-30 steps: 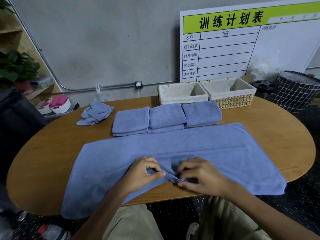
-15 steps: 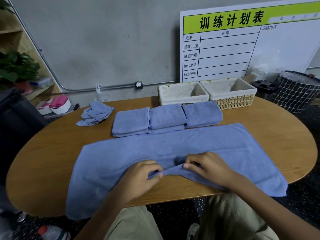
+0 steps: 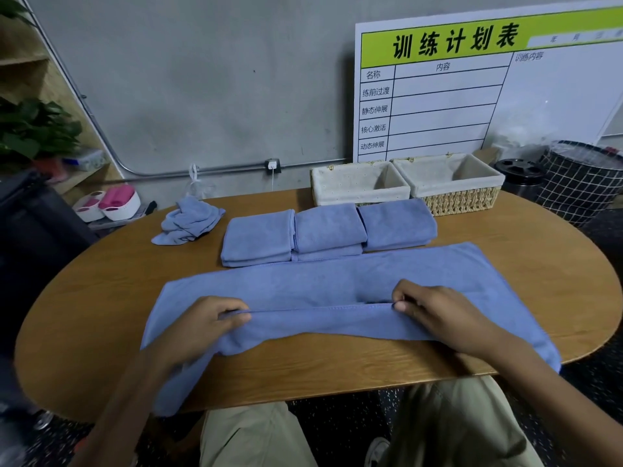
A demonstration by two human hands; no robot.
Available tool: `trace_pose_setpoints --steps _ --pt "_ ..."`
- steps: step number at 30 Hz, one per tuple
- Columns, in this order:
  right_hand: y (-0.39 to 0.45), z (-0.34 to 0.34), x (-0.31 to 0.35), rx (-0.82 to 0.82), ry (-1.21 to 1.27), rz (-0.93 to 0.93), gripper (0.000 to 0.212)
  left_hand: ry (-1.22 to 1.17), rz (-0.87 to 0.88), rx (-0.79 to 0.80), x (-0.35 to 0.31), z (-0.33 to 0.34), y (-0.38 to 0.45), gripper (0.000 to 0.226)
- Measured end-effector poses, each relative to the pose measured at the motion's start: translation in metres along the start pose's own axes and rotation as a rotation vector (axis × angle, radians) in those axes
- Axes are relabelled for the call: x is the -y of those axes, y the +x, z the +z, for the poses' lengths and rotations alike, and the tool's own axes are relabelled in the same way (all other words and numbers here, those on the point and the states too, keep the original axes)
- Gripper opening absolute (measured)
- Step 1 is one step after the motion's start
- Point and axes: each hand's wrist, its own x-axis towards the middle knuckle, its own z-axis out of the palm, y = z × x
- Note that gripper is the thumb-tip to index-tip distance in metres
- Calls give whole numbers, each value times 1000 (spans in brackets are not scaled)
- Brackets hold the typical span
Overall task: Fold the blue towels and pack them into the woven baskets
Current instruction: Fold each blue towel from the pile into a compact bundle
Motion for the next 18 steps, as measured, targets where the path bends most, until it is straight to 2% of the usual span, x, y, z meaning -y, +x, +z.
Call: trace_pose_setpoints --steps 2,4,7,11,12,14,16,18 --pt "2 -6 -5 64 45 -2 7 -45 -15 -43 6 -12 -5 38" --pt "3 -11 -7 121 101 -27 13 -49 -24 -51 11 -21 -8 36" --pt "5 -19 -10 212 230 -52 17 -15 -57 -8 16 -29 -7 16" --pt "7 -34 -23 300 380 -12 32 5 -120 -29 25 -46 -10 19" --pt "6 -39 -27 312 392 2 36 -7 -125 -37 25 -51 -13 11" --pt "4 -49 -36 334 406 20 40 -4 -133 -76 31 -62 -20 15" --pt "1 -60 -45 336 401 24 36 12 -154 -141 40 -73 -27 10" --pt "-2 -71 -54 283 396 46 29 42 -188 -193 47 -80 -33 17"
